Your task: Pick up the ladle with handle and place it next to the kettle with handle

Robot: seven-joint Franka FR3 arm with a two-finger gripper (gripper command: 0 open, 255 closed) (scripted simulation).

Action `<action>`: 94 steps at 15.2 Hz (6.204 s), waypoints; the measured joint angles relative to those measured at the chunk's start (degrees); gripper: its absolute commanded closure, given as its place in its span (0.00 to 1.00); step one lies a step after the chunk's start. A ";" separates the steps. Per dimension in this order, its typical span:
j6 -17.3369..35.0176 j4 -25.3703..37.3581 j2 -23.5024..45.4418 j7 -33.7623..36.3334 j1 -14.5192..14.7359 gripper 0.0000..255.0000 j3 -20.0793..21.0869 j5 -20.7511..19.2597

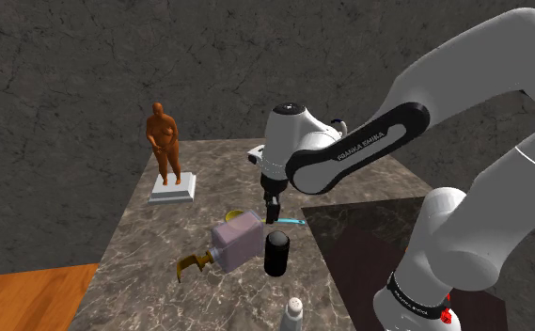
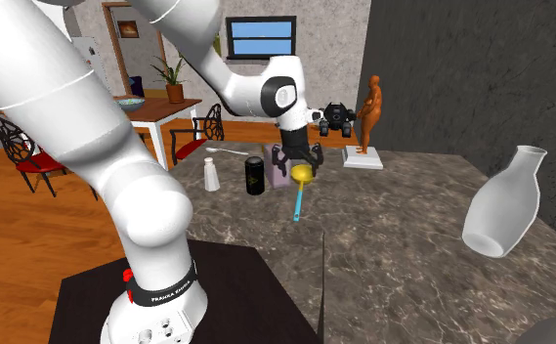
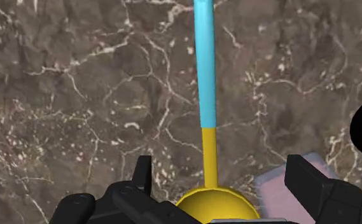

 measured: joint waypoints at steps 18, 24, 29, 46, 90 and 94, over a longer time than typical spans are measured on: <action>13.02 0.25 11.84 1.01 -0.86 1.00 1.37 -5.17; 13.07 0.33 11.88 0.98 -0.86 1.00 1.36 -5.19; 11.89 0.38 10.78 0.54 -0.66 1.00 1.31 -4.60; -3.00 5.25 0.59 -3.55 0.85 1.00 0.36 -0.55; -25.59 29.59 0.60 -26.37 -4.72 1.00 -15.02 -0.31; -25.22 33.75 4.80 -32.13 -6.14 1.00 -18.92 0.59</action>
